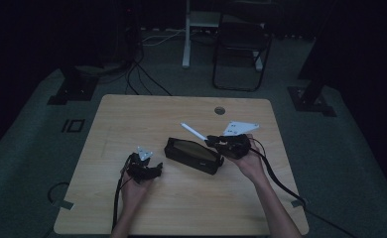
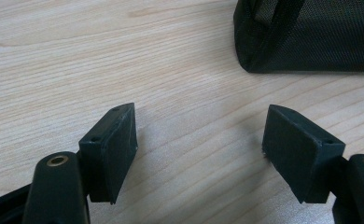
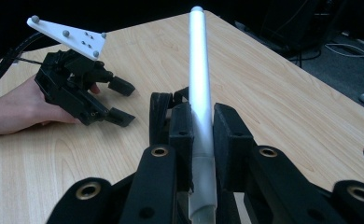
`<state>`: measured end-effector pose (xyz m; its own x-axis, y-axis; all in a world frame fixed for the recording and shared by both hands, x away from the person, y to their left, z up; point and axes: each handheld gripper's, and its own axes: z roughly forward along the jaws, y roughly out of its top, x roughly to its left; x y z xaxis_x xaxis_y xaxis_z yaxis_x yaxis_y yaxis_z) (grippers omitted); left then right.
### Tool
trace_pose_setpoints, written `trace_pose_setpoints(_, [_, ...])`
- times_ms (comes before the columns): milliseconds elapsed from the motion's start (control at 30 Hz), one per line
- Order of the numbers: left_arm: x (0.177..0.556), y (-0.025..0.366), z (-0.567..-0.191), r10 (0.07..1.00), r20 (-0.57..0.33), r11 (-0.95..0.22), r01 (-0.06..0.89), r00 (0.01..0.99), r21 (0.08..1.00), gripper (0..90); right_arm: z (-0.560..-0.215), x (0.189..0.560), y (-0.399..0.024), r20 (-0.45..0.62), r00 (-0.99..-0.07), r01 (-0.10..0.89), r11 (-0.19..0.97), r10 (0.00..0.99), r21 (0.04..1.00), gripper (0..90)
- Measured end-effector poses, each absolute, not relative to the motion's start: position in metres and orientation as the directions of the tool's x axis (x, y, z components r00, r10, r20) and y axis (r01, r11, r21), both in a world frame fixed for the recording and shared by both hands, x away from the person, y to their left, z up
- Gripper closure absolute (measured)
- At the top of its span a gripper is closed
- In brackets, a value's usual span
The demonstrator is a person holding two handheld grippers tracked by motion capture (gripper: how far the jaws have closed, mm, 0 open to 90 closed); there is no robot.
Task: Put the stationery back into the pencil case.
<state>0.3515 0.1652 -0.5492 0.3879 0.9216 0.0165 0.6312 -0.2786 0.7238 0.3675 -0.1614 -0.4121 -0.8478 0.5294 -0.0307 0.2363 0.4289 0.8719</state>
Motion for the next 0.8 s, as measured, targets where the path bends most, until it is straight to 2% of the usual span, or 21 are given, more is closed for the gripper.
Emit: trace_pose_setpoints(800, [0.352, 0.165, -0.549, 0.923, 0.015, -0.275, 0.632, 0.385, 0.725, 26.5, -0.427, 0.379, -0.149, -0.013, -0.861, 0.250, 0.444, 0.508, 0.861, 78.8])
